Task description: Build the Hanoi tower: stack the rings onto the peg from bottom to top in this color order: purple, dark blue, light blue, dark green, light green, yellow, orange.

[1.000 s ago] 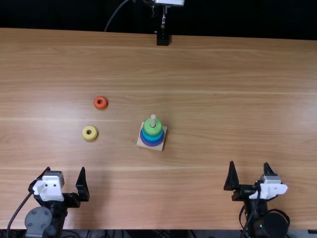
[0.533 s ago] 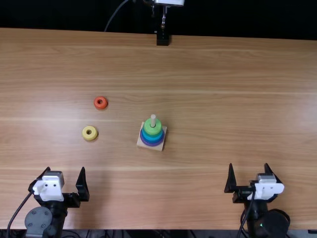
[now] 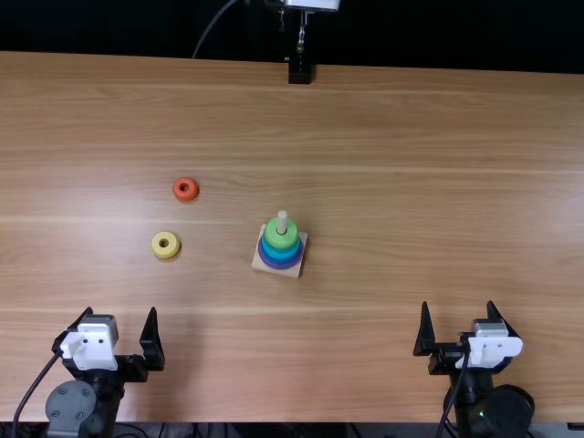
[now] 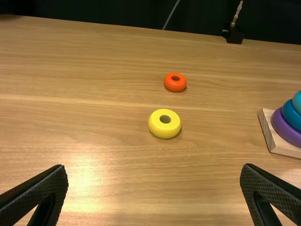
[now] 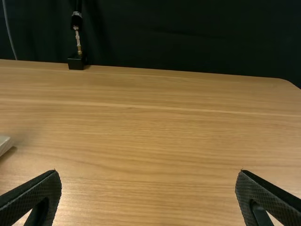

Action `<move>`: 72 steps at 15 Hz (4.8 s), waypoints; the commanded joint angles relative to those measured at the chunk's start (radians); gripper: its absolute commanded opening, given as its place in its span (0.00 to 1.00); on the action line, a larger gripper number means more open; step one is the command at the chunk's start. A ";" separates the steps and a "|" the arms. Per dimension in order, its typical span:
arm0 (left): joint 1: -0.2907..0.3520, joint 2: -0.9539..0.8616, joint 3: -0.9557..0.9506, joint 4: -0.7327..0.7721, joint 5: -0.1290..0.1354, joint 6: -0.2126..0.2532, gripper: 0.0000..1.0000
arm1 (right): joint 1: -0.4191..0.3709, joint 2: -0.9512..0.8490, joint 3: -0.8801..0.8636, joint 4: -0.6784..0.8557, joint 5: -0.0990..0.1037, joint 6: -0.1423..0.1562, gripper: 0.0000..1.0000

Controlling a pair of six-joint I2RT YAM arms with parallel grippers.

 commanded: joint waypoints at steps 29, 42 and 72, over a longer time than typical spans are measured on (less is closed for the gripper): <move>0.016 1.140 1.018 -0.354 0.013 0.152 1.00 | -0.010 -0.013 -0.050 -0.076 -0.007 -0.009 1.00; -0.093 1.782 1.088 -0.310 0.013 0.222 1.00 | -0.010 -0.013 -0.050 -0.076 -0.005 -0.007 1.00; -0.090 1.834 1.076 -0.208 0.010 0.219 0.00 | -0.010 -0.013 -0.050 -0.078 -0.005 -0.009 1.00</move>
